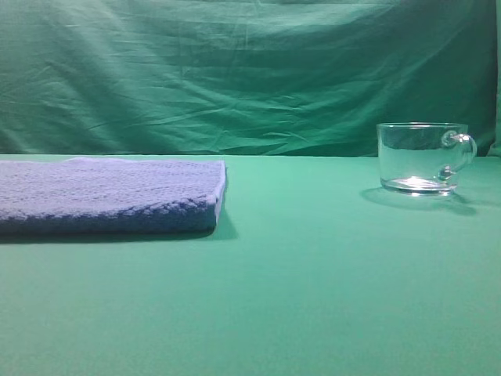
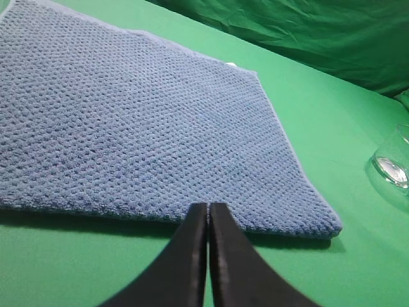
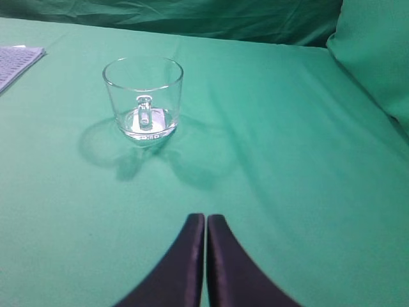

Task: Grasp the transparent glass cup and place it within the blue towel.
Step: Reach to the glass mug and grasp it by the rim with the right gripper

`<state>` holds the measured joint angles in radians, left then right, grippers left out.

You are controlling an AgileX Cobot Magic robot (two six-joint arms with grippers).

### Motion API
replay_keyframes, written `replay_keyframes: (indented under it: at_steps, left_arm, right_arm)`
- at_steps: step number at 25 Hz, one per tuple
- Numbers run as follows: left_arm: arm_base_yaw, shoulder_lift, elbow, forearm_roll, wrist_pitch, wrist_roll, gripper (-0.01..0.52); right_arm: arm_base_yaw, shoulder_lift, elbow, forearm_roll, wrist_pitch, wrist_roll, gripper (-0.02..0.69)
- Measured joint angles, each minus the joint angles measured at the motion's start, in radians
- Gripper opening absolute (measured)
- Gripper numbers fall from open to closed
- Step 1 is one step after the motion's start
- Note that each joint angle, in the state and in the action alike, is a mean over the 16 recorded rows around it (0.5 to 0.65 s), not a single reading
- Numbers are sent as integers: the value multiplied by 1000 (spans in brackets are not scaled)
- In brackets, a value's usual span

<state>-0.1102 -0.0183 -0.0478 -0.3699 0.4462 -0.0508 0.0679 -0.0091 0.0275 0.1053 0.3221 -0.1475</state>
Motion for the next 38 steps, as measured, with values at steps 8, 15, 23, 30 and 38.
replay_keyframes:
  at_steps: [8, 15, 23, 30, 38]
  left_arm:
    - [0, 0, 0, 0, 0, 0, 0]
    - [0, 0, 0, 0, 0, 0, 0]
    - [0, 0, 0, 0, 0, 0, 0]
    - [0, 0, 0, 0, 0, 0, 0]
    - [0, 0, 0, 0, 0, 0, 0]
  right_arm:
    - [0, 5, -26, 120, -200, 31, 0]
    - [0, 118, -143, 212, -252, 31, 0]
    - [0, 472, -356, 219, -111, -58, 0]
    - [0, 860, -557, 217, 54, -153, 0]
    - [14, 1190, -781, 198, 265, -214, 0]
